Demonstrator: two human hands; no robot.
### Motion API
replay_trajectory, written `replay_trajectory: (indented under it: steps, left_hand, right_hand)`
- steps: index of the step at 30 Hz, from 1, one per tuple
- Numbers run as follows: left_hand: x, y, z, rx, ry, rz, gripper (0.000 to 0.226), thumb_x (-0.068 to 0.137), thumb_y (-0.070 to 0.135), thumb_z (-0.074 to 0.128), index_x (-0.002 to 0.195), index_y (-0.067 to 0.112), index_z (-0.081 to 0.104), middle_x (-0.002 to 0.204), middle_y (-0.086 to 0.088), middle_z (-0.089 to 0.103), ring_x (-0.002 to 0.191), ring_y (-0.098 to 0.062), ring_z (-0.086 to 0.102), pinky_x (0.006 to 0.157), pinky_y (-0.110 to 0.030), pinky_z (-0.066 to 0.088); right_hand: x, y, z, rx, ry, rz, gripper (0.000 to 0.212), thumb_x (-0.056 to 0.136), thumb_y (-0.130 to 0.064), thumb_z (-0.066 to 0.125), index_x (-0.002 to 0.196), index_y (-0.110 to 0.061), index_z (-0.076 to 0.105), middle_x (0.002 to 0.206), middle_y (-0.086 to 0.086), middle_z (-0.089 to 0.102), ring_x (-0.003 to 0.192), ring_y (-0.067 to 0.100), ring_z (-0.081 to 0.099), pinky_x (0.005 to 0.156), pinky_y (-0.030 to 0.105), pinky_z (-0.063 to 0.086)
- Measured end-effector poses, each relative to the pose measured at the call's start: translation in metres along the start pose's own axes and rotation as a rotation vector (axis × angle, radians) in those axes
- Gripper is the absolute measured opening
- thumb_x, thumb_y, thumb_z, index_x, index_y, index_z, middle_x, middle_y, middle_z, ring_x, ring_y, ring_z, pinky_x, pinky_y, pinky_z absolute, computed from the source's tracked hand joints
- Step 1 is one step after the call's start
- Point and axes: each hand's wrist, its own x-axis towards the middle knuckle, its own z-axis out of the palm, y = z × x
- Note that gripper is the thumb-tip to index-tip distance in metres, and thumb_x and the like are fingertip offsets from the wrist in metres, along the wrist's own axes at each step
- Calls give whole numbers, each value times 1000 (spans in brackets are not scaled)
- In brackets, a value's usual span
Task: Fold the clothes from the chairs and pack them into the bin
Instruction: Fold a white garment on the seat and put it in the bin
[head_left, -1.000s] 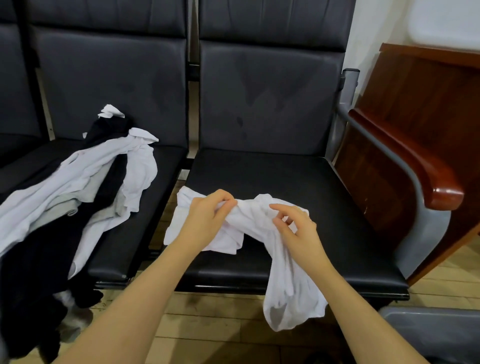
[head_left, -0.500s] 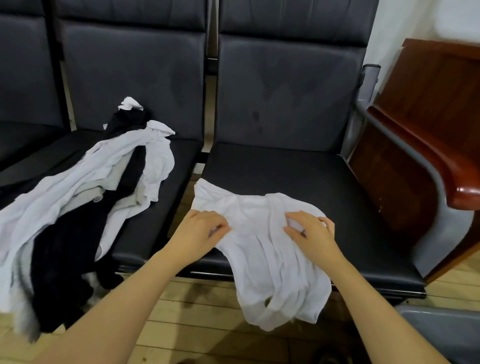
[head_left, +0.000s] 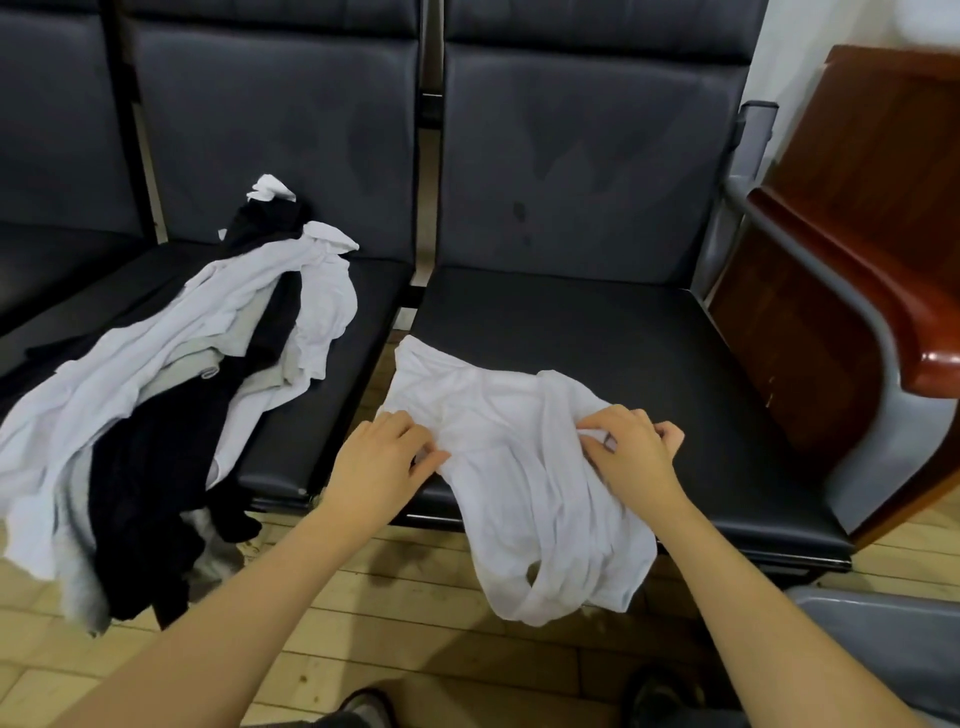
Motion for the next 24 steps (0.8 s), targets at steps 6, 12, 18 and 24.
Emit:
replay_trajectory:
  steps: [6,12,18,24]
  left_hand:
    - [-5,11,-1,80,-21,-211,30,76,38,75,68,13,61,60,1,56,53,-19,51,55,-26,33]
    - [-2,23,-2,54,-98,-487,37,84,46,63,78,9,60,82,-5,56,75,-20,47,68,-31,35]
    - [16,36,-26,-36,-189,-473,27,98,39,42,87,15,38,64,4,43,61,-18,47,53,-28,33]
    - [34,37,-69,-429,37,-537,18,92,26,58,87,11,50,69,-7,57,64,-25,55,62,-38,47]
  right_hand:
    - [-10,3,0,47,169,-24,20,98,-26,46,99,-34,64,101,-16,52,97,3,43,81,18,7]
    - [-14,8,-8,20,65,273,44,94,-38,53,135,-21,45,135,2,46,127,23,39,106,37,18]
    - [-19,9,-23,261,102,214,5,96,-21,52,92,-22,54,85,-3,57,86,15,55,92,29,34]
    - [-30,-1,-68,427,188,72,5,96,-23,54,95,-19,56,84,-2,60,77,9,58,65,17,43]
